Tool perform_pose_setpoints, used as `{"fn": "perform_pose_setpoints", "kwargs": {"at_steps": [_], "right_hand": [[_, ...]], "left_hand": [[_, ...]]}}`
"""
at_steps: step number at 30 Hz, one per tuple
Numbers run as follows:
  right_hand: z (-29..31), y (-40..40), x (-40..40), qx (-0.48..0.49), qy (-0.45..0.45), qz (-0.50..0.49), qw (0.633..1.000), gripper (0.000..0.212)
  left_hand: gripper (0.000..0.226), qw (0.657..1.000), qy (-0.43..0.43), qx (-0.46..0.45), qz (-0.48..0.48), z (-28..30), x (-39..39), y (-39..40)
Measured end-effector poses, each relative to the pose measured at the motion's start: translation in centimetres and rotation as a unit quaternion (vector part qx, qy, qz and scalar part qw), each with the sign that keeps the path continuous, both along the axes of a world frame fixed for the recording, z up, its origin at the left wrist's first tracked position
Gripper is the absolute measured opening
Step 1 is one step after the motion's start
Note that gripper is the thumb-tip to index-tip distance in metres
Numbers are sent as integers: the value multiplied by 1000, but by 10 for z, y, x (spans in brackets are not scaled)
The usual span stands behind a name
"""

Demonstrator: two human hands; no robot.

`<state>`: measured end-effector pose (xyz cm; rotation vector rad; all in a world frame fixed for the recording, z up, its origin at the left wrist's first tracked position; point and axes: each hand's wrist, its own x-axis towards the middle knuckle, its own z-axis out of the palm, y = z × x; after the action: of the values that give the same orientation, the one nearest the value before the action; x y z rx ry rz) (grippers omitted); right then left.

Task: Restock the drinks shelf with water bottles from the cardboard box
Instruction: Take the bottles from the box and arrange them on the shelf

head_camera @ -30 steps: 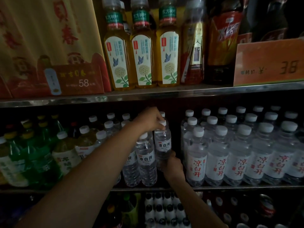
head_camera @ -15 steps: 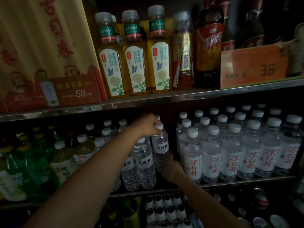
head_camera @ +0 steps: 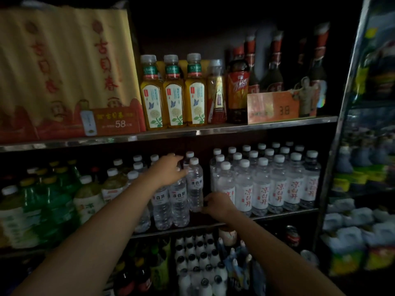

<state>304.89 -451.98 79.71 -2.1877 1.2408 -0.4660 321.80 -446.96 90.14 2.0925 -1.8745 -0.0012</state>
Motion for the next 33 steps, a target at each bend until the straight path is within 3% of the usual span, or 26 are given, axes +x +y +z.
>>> {"fn": "perform_pose_setpoints", "kwargs": {"at_steps": [4, 9, 12, 17, 22, 27, 33], "right_hand": [[11, 40, -26, -47, 14, -19, 999, 37], [8, 91, -63, -32, 27, -31, 999, 22], [-1, 120, -85, -17, 30, -28, 999, 25], [-16, 163, -128, -14, 65, -46, 997, 40], [-31, 202, -185, -19, 98, -69, 993, 33], [-49, 251, -262, -24, 113, -97, 988, 39], [-69, 316, -373, 38, 91, -150, 984, 39]], "left_hand": [[50, 999, 11, 44, -24, -16, -7, 52], [67, 991, 18, 126, -40, -42, -24, 111], [66, 989, 13, 135, -50, -57, -45, 139], [39, 983, 32, 159, -82, -72, -87, 173], [45, 978, 36, 170, -115, -90, -143, 198], [45, 971, 41, 188, -141, -112, -214, 219], [49, 961, 59, 194, -187, -136, -319, 258]]}}
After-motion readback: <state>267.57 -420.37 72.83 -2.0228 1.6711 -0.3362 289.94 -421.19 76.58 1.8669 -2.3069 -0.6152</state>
